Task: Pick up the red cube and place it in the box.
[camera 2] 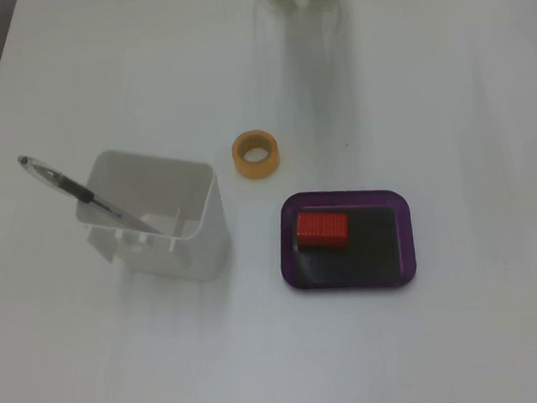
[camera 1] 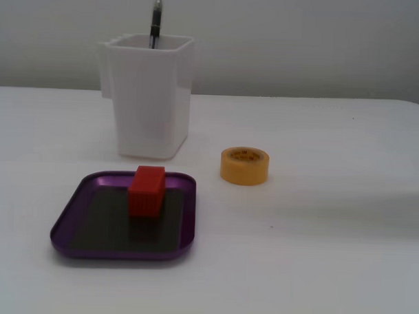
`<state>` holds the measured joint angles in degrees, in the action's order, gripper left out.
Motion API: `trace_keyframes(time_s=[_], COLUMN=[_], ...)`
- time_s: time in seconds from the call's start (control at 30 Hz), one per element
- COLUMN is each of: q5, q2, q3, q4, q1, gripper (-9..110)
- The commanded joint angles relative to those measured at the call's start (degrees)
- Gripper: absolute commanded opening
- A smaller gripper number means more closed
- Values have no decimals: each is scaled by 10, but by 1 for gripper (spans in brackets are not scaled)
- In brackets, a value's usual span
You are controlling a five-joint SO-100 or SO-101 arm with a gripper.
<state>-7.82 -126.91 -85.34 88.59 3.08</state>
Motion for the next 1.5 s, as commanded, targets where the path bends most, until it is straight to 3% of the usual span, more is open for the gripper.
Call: trace_keyframes(time_s=[0.0, 0.33, 0.67, 1.03, 1.2, 1.47], q5=[1, 4, 4, 7, 77, 81], q2=[-94, -324, -544, -713, -715, -715], q3=[-127, -477, -716, -860, -863, -903], q4=[-53, -222, -266, -244, -243, -241], q1=[-3, -9, -10, -11, -11, -11], gripper=[14, 14, 14, 14, 14, 10])
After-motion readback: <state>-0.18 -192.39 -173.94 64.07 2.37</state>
